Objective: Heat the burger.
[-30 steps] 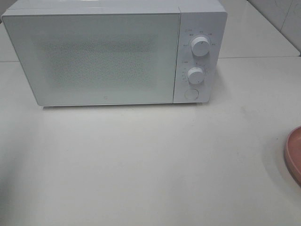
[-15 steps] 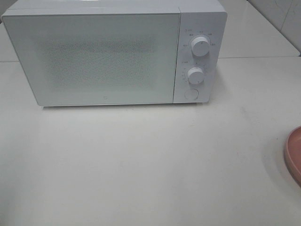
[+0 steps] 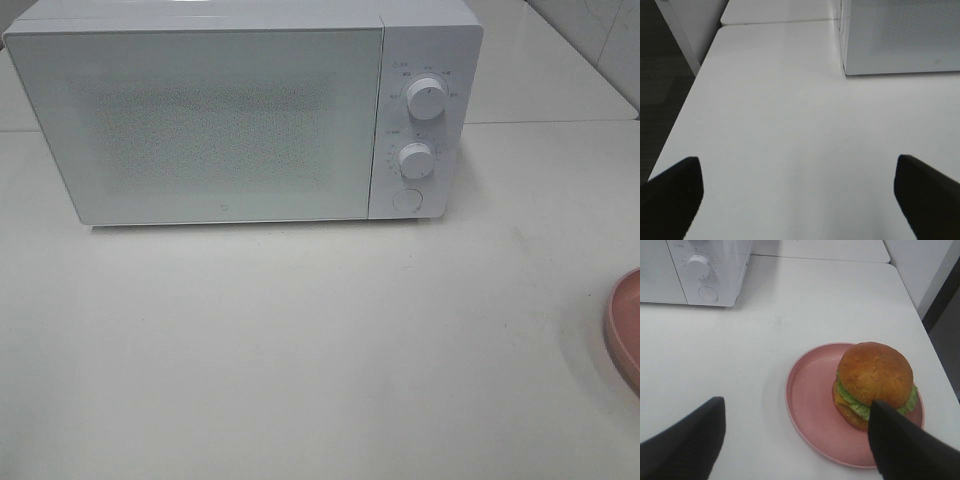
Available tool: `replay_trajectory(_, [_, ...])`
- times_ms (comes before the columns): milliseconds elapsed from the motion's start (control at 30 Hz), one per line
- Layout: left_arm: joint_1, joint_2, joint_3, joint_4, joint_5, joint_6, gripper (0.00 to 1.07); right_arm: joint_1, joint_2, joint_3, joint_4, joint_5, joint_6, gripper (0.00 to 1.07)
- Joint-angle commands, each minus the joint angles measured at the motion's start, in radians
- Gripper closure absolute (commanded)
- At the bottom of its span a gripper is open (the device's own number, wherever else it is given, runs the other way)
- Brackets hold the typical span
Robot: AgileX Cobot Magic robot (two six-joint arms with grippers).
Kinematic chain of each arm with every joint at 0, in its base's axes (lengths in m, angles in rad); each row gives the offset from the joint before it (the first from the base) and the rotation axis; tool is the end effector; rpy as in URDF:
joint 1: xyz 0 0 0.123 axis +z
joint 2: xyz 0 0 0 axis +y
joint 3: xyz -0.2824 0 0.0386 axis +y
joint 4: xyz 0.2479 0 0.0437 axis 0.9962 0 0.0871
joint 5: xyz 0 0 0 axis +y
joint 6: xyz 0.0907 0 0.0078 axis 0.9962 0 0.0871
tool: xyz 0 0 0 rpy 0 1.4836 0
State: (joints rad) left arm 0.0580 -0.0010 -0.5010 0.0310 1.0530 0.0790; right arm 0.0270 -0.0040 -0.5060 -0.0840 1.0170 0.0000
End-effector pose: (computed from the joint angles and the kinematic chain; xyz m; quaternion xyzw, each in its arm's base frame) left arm -0.0049 0.0022 0.2781 0.0084 0.8505 0.0514 0.5233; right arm -0.0044 -0.0066 0.2826 -0.0104 0.8381 -0.0346 0.5443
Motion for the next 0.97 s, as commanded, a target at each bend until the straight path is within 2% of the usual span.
replay_trajectory(33, [0.002,-0.022,0.003,0.000,-0.013,0.000,0.10,-0.002,-0.026,0.002,0.003,-0.011,0.000,0.32])
replay_trajectory(967, [0.002,-0.028,0.003,0.000,-0.013,0.000,0.10,-0.002,-0.022,0.002,0.003,-0.011,0.000,0.32])
